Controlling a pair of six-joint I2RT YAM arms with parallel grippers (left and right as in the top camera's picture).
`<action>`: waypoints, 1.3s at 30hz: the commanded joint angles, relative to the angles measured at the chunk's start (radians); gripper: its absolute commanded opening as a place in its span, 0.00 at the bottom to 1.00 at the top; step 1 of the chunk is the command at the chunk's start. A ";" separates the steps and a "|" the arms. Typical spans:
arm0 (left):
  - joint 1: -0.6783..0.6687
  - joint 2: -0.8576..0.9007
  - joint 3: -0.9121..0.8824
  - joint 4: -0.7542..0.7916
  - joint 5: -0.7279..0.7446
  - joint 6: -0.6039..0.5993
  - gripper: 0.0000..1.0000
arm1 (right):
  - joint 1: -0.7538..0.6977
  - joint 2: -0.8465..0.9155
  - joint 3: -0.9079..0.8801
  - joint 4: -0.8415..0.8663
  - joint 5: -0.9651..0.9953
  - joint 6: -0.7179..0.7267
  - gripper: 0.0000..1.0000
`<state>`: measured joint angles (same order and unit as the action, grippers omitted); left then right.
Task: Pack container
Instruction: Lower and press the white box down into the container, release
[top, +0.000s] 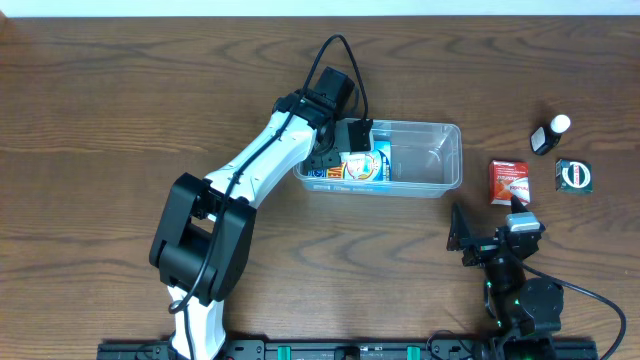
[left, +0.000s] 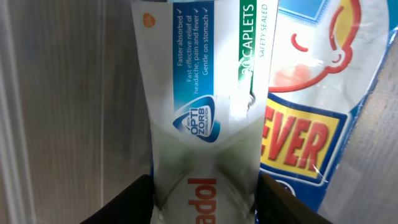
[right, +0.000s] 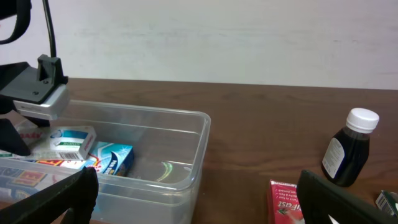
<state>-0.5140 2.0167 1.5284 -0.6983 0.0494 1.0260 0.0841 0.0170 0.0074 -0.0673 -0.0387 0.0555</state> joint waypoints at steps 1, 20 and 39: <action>0.005 0.003 0.011 0.008 -0.014 0.012 0.57 | -0.012 -0.003 -0.002 -0.003 -0.011 -0.012 0.99; -0.004 0.000 0.011 0.069 -0.103 0.003 0.66 | -0.012 -0.003 -0.002 -0.004 -0.011 -0.012 0.99; -0.024 -0.068 0.011 0.125 -0.103 -0.082 0.67 | -0.012 -0.003 -0.002 -0.004 -0.011 -0.012 0.99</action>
<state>-0.5255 2.0117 1.5284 -0.5755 -0.0395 0.9695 0.0841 0.0170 0.0074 -0.0673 -0.0387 0.0555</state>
